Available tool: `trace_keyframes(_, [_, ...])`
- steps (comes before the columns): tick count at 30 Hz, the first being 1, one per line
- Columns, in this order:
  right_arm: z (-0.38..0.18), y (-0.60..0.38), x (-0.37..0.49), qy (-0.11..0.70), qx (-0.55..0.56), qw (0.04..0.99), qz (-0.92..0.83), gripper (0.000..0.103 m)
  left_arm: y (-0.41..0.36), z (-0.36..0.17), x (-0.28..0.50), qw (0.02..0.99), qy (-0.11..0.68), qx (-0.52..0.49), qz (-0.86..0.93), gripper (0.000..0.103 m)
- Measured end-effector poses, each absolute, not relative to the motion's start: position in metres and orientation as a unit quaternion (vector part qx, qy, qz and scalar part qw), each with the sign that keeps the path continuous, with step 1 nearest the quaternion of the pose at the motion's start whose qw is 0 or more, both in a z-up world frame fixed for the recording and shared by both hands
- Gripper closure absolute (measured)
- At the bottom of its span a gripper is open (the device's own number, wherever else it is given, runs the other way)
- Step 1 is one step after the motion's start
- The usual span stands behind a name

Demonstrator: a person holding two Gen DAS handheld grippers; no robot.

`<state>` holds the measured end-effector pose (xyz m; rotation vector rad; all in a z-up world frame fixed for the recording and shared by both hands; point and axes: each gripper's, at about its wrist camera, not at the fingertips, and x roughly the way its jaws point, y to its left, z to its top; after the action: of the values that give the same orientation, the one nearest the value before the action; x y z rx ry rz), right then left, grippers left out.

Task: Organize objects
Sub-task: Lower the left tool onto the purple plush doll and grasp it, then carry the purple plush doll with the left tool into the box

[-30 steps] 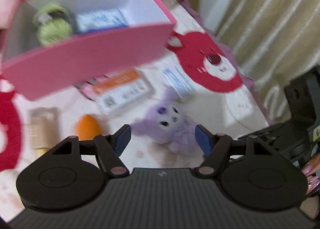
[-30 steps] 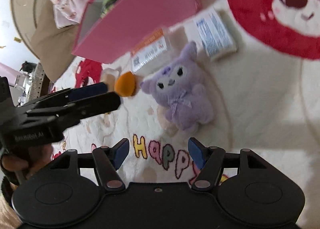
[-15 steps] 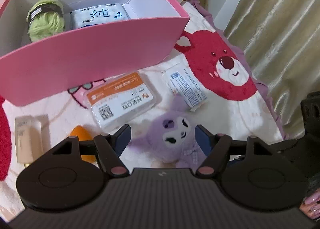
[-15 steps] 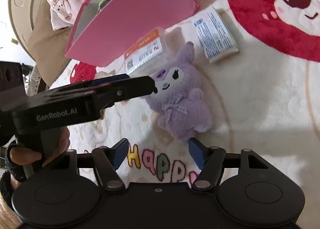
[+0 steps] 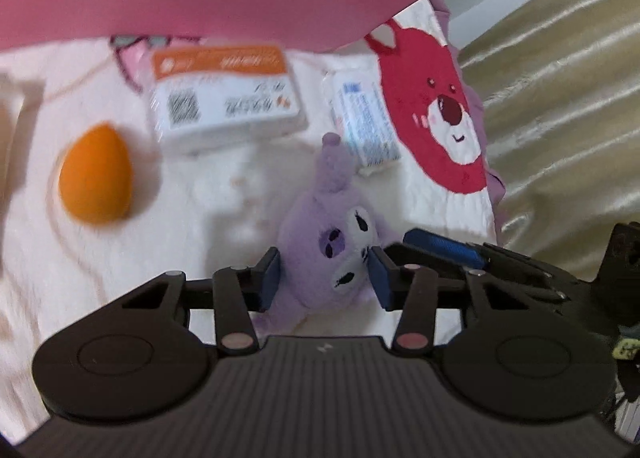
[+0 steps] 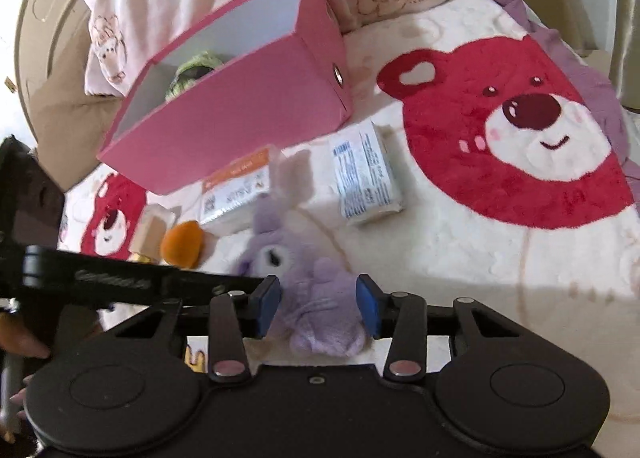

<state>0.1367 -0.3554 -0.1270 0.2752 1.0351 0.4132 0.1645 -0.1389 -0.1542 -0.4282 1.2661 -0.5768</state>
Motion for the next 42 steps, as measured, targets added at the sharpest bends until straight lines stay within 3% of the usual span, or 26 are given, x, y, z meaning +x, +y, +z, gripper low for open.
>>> trace_keyframes(2, [-0.13, -0.355, 0.137, 0.497, 0.129, 0.836, 0.192, 0.054, -0.137, -0.155, 0.158, 0.75, 0.577, -0.203, -0.252, 0.058])
trace_keyframes(7, [-0.137, -0.356, 0.137, 0.523, 0.139, 0.819, 0.19, 0.023, -0.148, -0.143, 0.144, 0.809, 0.524, -0.138, -0.227, 0.058])
trace_keyframes(10, [-0.147, -0.36, 0.139, 0.542, 0.157, 0.803, 0.193, 0.023, -0.149, -0.141, 0.143, 0.819, 0.513, -0.123, -0.225, 0.059])
trace_keyframes(14, [-0.151, -0.358, 0.142, 0.541, 0.165, 0.799, 0.203, 0.023, -0.136, -0.15, 0.152, 0.801, 0.529, -0.174, -0.22, 0.059])
trace_keyframes(19, [-0.145, -0.335, 0.14, 0.525, 0.102, 0.813, 0.229, 0.041, -0.126, -0.157, 0.154, 0.784, 0.537, -0.22, -0.22, 0.059])
trace_keyframes(22, [-0.145, -0.323, 0.136, 0.512, 0.05, 0.829, 0.219, 0.044, -0.132, -0.154, 0.149, 0.788, 0.53, -0.213, -0.23, 0.061])
trace_keyframes(29, [-0.125, -0.312, 0.116, 0.473, 0.006, 0.847, 0.242, 0.042, -0.141, -0.116, 0.122, 0.831, 0.48, -0.119, -0.255, 0.059])
trace_keyframes(33, [-0.104, -0.308, 0.101, 0.438, 0.004, 0.858, 0.267, 0.024, -0.129, -0.095, 0.112, 0.827, 0.475, -0.132, -0.27, 0.059])
trace_keyframes(42, [-0.051, -0.299, 0.079, 0.352, -0.015, 0.892, 0.284, 0.024, -0.102, -0.046, 0.097, 0.836, 0.439, -0.168, -0.284, 0.059])
